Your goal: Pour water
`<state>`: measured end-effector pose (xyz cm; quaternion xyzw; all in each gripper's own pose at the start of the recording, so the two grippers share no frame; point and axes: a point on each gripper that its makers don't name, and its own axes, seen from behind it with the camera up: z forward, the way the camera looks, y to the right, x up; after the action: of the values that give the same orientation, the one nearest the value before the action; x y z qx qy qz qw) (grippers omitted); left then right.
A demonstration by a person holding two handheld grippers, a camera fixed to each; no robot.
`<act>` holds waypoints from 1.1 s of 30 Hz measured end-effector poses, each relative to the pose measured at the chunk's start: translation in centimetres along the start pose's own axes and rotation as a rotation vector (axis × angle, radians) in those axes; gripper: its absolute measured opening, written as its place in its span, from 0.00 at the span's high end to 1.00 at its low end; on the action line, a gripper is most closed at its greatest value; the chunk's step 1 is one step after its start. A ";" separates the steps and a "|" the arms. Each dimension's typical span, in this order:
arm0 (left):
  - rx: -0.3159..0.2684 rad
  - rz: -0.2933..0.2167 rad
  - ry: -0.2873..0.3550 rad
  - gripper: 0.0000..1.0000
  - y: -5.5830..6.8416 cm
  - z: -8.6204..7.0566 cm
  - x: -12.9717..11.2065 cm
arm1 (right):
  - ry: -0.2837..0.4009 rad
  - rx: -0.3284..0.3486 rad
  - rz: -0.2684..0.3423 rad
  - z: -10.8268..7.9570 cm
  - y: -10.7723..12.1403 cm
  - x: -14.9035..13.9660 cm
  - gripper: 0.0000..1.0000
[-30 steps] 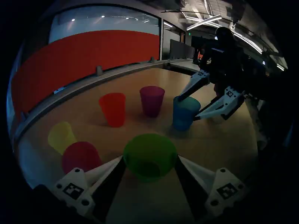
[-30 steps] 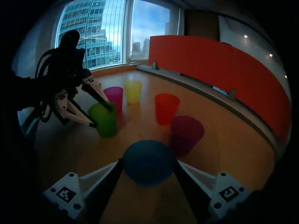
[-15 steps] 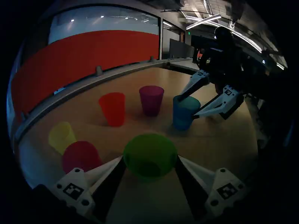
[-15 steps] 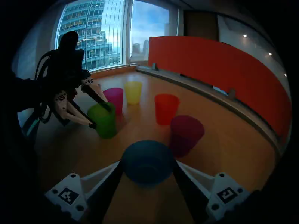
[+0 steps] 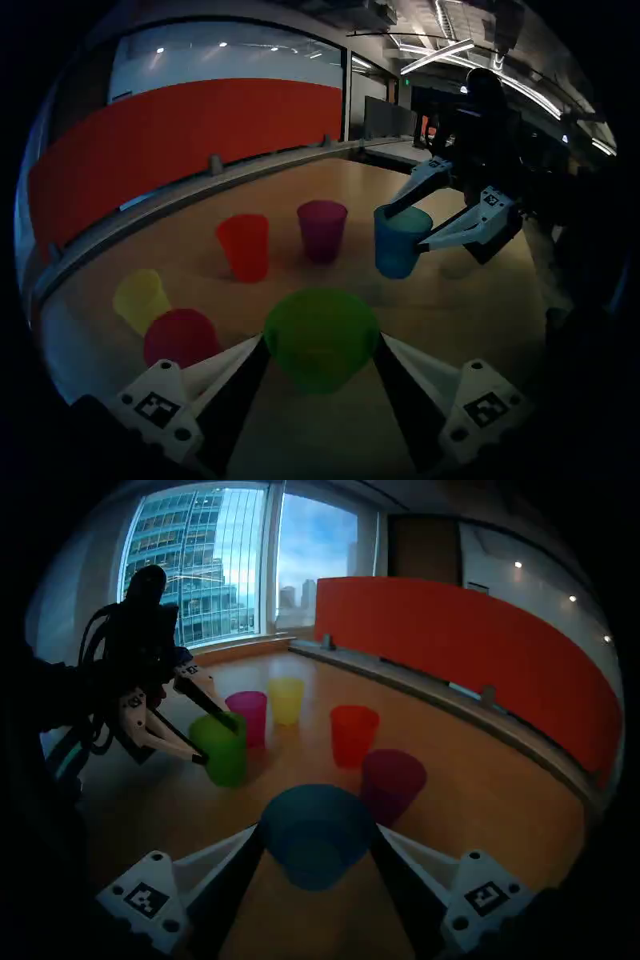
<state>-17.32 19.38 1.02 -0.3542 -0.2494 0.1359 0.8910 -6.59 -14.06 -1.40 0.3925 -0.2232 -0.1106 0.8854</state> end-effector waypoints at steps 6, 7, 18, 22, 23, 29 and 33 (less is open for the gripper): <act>0.017 -0.011 0.049 0.13 0.2 -0.9 1.5 | 0.047 -0.015 -0.007 -1.1 -0.2 1.7 0.07; 0.020 -0.012 0.058 0.13 0.2 -1.1 1.7 | 0.056 -0.018 -0.008 -1.3 -0.3 2.0 0.07; 0.059 -0.006 0.159 0.12 -0.1 -3.3 4.9 | 0.154 -0.037 -0.018 -3.0 -1.0 5.5 0.07; 0.068 -0.007 0.194 0.12 0.0 -4.2 6.0 | 0.195 -0.044 -0.020 -3.6 -1.3 6.7 0.07; 0.070 -0.007 0.203 0.12 0.0 -4.4 6.2 | 0.204 -0.046 -0.021 -3.7 -1.4 6.9 0.07; 0.081 -0.007 0.244 0.12 0.0 -5.3 7.5 | 0.257 -0.060 -0.029 -4.4 -1.6 8.6 0.07; 0.084 -0.009 0.267 0.12 0.0 -5.7 8.2 | 0.293 -0.061 -0.026 -4.8 -1.8 9.7 0.07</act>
<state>-7.37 19.55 0.31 -0.3303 -0.1241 0.0940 0.9310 4.21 -15.73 -2.60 0.3801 -0.0830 -0.0704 0.9185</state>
